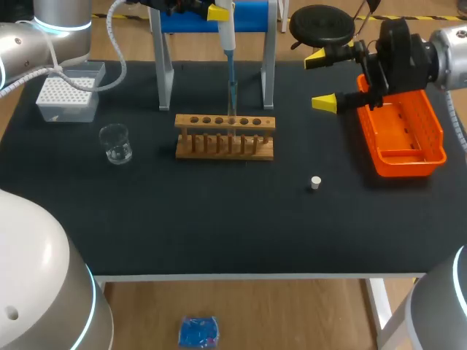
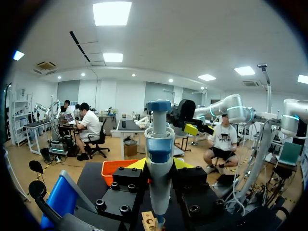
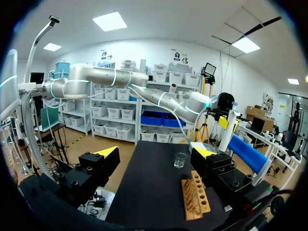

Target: Invert the test tube, pick up the pipette, mount the tip to pipette, aspirate from beaker and dispense into the tube, eject the tip, return the pipette, and cap with the stopper.

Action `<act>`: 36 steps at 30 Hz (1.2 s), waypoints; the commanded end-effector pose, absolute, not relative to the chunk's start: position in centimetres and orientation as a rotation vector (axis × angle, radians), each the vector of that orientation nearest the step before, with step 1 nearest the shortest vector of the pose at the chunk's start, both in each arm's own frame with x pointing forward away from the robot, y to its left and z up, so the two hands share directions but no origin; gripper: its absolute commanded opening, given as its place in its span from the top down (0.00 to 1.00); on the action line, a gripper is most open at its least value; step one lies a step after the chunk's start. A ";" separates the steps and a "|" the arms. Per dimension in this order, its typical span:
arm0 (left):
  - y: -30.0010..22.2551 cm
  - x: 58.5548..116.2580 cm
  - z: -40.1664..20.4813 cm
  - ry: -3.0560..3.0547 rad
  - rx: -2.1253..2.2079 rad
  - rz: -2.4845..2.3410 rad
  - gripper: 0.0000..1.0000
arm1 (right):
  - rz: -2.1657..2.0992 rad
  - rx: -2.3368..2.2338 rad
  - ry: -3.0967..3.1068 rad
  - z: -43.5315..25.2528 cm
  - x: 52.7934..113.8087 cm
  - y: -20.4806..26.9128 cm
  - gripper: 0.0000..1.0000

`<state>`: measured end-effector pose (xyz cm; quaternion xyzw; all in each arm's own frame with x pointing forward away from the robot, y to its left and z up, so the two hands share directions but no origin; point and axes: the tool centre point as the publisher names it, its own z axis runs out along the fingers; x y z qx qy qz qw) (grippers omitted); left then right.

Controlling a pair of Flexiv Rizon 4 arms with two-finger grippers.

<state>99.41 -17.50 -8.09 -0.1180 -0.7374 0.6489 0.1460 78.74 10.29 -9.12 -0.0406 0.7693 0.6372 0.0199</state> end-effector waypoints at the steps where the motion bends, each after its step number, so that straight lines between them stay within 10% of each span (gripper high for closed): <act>1: -17.5 99.6 -8.0 -2.122 -0.344 1.864 1.00 | 1.968 -0.094 2.392 -10.8 78.3 10.6 0.00; 36: -17.5 99.6 -8.0 -2.122 -0.344 1.864 1.00 | 2.069 0.015 2.216 -17.7 76.5 9.7 0.00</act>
